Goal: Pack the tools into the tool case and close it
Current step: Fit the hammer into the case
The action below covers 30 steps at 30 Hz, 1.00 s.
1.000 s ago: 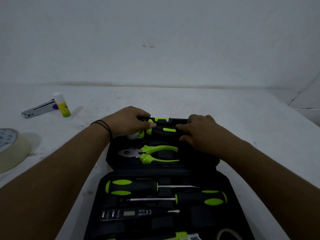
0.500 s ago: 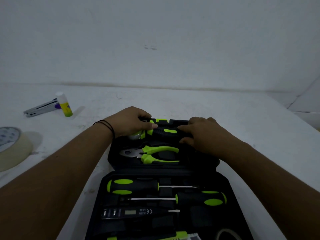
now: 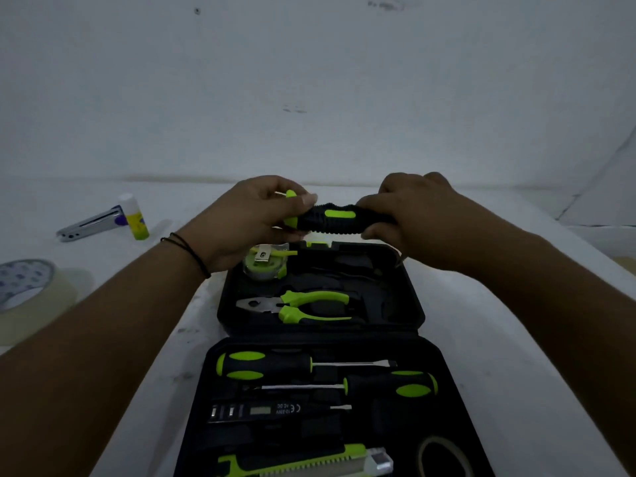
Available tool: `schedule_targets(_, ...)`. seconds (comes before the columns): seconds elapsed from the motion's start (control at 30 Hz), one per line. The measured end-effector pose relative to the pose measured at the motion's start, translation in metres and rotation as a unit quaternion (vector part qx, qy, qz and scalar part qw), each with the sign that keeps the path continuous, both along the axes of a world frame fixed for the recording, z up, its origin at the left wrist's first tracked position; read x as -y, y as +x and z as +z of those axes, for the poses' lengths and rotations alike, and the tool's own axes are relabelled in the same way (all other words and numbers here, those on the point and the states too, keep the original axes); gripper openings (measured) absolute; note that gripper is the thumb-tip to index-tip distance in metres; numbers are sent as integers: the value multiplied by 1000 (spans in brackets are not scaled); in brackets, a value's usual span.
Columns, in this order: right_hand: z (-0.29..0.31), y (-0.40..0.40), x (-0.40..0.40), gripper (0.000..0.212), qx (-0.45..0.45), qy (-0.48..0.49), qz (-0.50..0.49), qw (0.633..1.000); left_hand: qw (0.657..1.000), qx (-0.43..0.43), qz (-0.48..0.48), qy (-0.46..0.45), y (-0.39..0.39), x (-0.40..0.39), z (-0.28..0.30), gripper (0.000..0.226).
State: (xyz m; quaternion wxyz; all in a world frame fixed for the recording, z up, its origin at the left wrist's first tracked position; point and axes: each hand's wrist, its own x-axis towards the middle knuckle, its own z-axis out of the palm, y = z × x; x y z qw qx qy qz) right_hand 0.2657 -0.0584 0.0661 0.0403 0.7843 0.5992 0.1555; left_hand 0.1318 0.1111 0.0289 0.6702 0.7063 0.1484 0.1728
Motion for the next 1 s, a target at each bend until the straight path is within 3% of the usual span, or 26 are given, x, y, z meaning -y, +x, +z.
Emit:
schedule_targets(0.1,2,-4,-2,37,-28,-5,-20,999,989,52,62,-126,4,3,-3,34)
schedule_targets(0.17,-3,-6,-3,36,-42,-15,-36,998,982,58,92,-152,7,7,-7,35)
schedule_targets(0.23,-11,-5,-3,35,-57,-22,-47,997,983,53,107,-138,7,14,-13,20)
schedule_targets(0.3,-20,-2,-2,35,-70,-28,-57,996,986,39,129,-96,4,22,-21,12)
schedule_targets(0.37,-31,1,-2,33,-79,-40,-64,994,982,-20,174,66,-1,26,-32,18)
schedule_targets(0.43,-42,3,-3,35,-81,-61,-70,992,929,-128,199,283,-10,28,-42,40)
schedule_targets(0.5,-53,5,-6,36,-86,-83,-78,990,872,-209,198,397,-22,29,-53,54)
schedule_targets(0.6,-67,6,-11,36,-93,-105,-89,986,831,-308,187,424,-38,29,-66,59)
schedule_targets(0.7,-75,7,-14,35,-105,-103,-100,984,828,-355,170,400,-45,31,-75,69)
schedule_targets(0.83,-79,10,-18,32,-143,-104,-108,978,825,-359,165,404,-45,38,-79,85)
schedule_targets(1.0,-80,13,-22,34,-133,-124,-111,977,831,-336,169,411,-45,38,-81,79)
